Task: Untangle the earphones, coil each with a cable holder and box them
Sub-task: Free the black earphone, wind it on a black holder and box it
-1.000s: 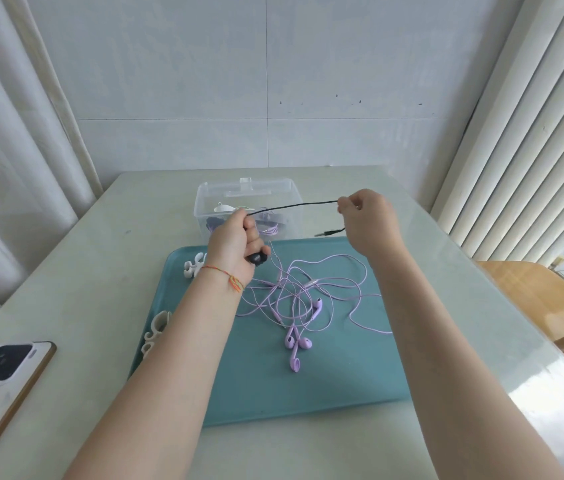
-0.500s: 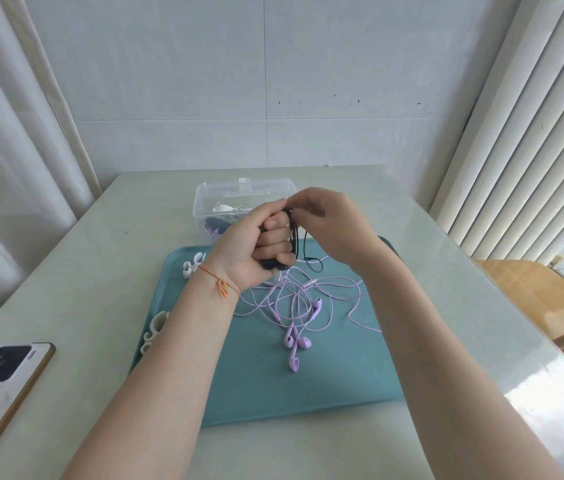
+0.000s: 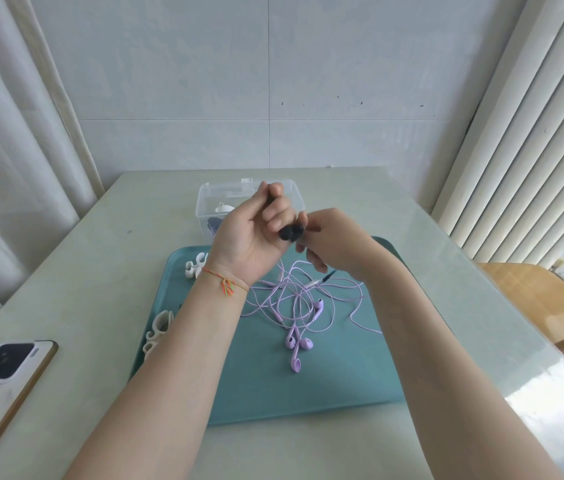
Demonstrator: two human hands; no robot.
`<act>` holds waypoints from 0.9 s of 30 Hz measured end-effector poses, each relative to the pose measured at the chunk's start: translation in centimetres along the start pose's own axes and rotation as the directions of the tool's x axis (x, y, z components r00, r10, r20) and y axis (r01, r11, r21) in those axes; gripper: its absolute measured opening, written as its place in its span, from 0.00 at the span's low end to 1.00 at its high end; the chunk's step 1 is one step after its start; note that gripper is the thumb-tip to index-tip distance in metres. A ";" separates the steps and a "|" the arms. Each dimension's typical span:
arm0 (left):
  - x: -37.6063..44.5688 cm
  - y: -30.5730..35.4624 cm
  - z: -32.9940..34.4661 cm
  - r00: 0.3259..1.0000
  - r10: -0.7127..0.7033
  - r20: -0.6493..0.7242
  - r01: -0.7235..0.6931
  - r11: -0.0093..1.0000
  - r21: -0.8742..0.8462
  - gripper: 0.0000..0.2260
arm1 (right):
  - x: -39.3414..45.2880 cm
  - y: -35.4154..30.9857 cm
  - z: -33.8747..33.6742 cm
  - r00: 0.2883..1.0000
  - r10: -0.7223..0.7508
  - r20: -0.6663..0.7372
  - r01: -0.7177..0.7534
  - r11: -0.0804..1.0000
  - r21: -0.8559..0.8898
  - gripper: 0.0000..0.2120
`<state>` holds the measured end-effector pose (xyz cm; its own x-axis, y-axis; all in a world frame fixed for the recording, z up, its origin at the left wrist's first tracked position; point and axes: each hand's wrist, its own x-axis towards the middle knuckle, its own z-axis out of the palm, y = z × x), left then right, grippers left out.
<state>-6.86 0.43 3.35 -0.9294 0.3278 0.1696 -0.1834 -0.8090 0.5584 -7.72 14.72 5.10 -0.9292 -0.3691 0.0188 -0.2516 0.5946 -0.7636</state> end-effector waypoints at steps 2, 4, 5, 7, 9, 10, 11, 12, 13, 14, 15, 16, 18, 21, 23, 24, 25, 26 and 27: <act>0.0 -0.1 0.1 0.990 0.100 -0.102 -0.094 0.994 0.059 0.14 | 0.0 0.0 0.0 0.998 0.029 0.048 -0.028 0.999 -0.019 0.15; 0.0 -0.3 0.3 0.973 0.167 -0.157 -0.149 0.981 0.124 0.14 | 0.1 -0.2 -0.1 0.998 0.016 0.063 -0.013 0.999 -0.052 0.17; 0.1 -0.3 0.3 0.967 0.190 -0.170 -0.163 0.974 0.157 0.14 | 0.1 -0.3 -0.1 0.998 -0.001 0.068 0.006 0.997 -0.079 0.16; 0.2 -0.3 0.2 0.958 0.225 -0.181 -0.184 0.959 0.217 0.15 | 0.0 -0.4 -0.2 0.995 -0.028 0.095 0.040 0.991 -0.125 0.12; 0.4 -0.4 -0.1 0.944 0.263 -0.200 -0.201 0.937 0.285 0.15 | -0.1 -0.5 -0.2 0.991 -0.041 0.125 0.059 0.988 -0.144 0.09; 0.5 -0.4 -0.3 0.933 0.286 -0.217 -0.209 0.924 0.319 0.14 | -0.1 -0.5 -0.2 0.989 -0.045 0.138 0.066 0.986 -0.152 0.09; 0.5 -0.4 -0.4 0.922 0.309 -0.234 -0.219 0.913 0.345 0.14 | -0.2 -0.6 -0.2 0.988 -0.048 0.147 0.071 0.985 -0.156 0.09; 0.6 -0.5 -0.5 0.909 0.332 -0.252 -0.227 0.901 0.369 0.14 | -0.3 -0.7 -0.2 0.987 -0.052 0.153 0.076 0.985 -0.155 0.09; 0.7 -0.6 -0.7 0.896 0.356 -0.266 -0.236 0.888 0.394 0.14 | -0.4 -0.8 -0.2 0.985 -0.055 0.161 0.081 0.985 -0.153 0.08; 0.8 -0.6 -0.8 0.881 0.382 -0.280 -0.240 0.870 0.430 0.14 | -0.4 -0.9 -0.3 0.983 -0.060 0.171 0.087 0.984 -0.156 0.08; 0.9 -0.7 -0.9 0.868 0.406 -0.287 -0.242 0.849 0.471 0.13 | -0.5 -1.0 -0.2 0.981 -0.066 0.182 0.096 0.982 -0.163 0.08; 0.9 -0.8 -1.0 0.857 0.426 -0.292 -0.235 0.825 0.513 0.13 | -0.6 -1.1 -0.2 0.979 -0.072 0.192 0.106 0.980 -0.171 0.08; 0.9 -1.1 -1.1 0.850 0.434 -0.299 -0.194 0.785 0.588 0.13 | -0.7 -1.3 0.1 0.975 -0.098 0.198 0.134 0.976 -0.173 0.08; 0.6 -1.4 -1.2 0.876 0.380 -0.296 -0.047 0.680 0.732 0.13 | -0.6 -1.4 0.4 0.977 -0.154 0.150 0.180 0.967 -0.178 0.09; 0.6 -1.5 -1.4 0.904 0.332 -0.268 0.030 0.577 0.816 0.13 | -0.4 -1.4 0.2 0.980 -0.173 0.097 0.189 0.965 -0.183 0.09; 0.5 -1.6 -1.4 0.915 0.311 -0.258 0.043 0.560 0.827 0.13 | -0.3 -1.2 0.1 0.982 -0.175 0.068 0.185 0.965 -0.184 0.09; 0.5 -1.6 -1.4 0.921 0.294 -0.254 0.045 0.570 0.821 0.13 | -0.2 -1.1 0.0 0.985 -0.171 0.038 0.175 0.967 -0.183 0.09; 0.5 -1.5 -1.3 0.925 0.282 -0.252 0.041 0.587 0.808 0.13 | -0.1 -0.9 -0.2 0.987 -0.162 0.006 0.161 0.970 -0.184 0.09; 0.5 -1.4 -1.2 0.929 0.272 -0.252 0.039 0.605 0.795 0.13 | 0.0 -0.7 -0.4 0.988 -0.150 -0.028 0.142 0.972 -0.189 0.09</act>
<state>-7.47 1.15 1.62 -0.9938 -0.0379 0.1049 0.1079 -0.0886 0.9902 -7.66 14.56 5.89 -0.8881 -0.4340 0.1514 -0.4278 0.6601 -0.6175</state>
